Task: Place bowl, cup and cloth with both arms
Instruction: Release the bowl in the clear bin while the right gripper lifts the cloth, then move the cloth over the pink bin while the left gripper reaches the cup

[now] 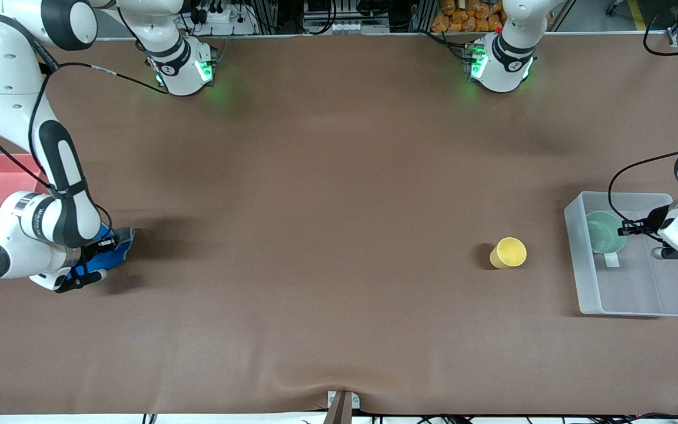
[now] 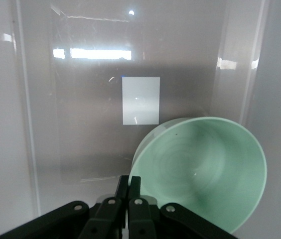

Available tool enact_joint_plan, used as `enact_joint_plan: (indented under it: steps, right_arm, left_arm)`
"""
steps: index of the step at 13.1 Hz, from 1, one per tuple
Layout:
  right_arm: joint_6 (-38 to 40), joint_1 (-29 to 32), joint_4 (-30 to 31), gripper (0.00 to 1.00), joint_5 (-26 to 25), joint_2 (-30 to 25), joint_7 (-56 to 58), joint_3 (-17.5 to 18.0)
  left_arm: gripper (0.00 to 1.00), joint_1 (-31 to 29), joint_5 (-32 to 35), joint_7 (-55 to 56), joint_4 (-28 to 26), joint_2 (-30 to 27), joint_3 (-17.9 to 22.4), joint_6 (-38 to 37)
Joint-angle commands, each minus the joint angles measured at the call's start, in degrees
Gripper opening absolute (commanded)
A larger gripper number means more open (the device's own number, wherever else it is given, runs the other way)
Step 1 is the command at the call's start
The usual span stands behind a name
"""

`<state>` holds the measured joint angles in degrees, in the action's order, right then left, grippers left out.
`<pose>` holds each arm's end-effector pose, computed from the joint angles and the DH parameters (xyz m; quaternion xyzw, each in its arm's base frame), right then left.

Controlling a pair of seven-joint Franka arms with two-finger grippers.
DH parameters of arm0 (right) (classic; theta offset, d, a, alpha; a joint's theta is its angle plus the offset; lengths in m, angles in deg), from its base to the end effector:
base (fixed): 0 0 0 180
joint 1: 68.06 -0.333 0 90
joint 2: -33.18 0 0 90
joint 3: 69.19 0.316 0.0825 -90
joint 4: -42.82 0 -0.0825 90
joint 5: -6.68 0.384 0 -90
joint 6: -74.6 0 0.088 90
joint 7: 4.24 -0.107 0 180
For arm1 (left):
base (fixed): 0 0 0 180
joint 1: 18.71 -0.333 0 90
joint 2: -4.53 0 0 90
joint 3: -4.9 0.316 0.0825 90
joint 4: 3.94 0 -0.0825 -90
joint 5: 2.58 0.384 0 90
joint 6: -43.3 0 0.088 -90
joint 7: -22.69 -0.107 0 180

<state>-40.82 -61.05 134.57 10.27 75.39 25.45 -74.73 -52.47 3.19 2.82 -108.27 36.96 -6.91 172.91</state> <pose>0.6434 -0.1330 0.1767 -0.9777 -0.1366 0.1514 0.0496 0.5873 0.2479 0.2217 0.9983 -0.0036 -0.0448 0.0373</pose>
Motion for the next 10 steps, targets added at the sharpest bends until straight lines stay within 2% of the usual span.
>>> enact_joint_plan:
  steps: [1,2,3,4,7,10]
  right_arm:
    - [0.7,0.8,-1.0,0.0,2.4,-0.7,0.1,0.7]
    - [1.4,0.6,-1.7,0.0,2.4,-1.1,0.1,0.7]
    - [3.0,0.6,-2.5,0.0,2.4,-1.8,0.2,0.7]
    - [4.8,0.6,-3.6,0.0,2.4,-2.3,0.4,0.7]
    - [8.4,0.2,-7.4,0.0,2.3,-3.7,0.5,0.7]
    - [8.5,0.2,-10.0,0.0,1.9,-5.8,0.7,0.7]
  left_arm:
    - [0.35,-1.0,1.3,-3.0,0.4,0.3,-0.7,0.8]
    - [0.53,-1.0,1.4,-3.2,0.4,0.3,-0.7,0.8]
    - [0.88,-0.7,1.4,-3.2,0.7,0.2,-0.6,0.8]
    - [1.0,-0.5,1.4,-3.2,1.1,-0.1,-0.7,0.8]
    - [1.0,-0.1,1.5,-3.7,4.0,-1.1,-0.7,-0.4]
    - [1.0,-0.1,4.3,-3.8,6.6,-4.4,-1.6,-6.0]
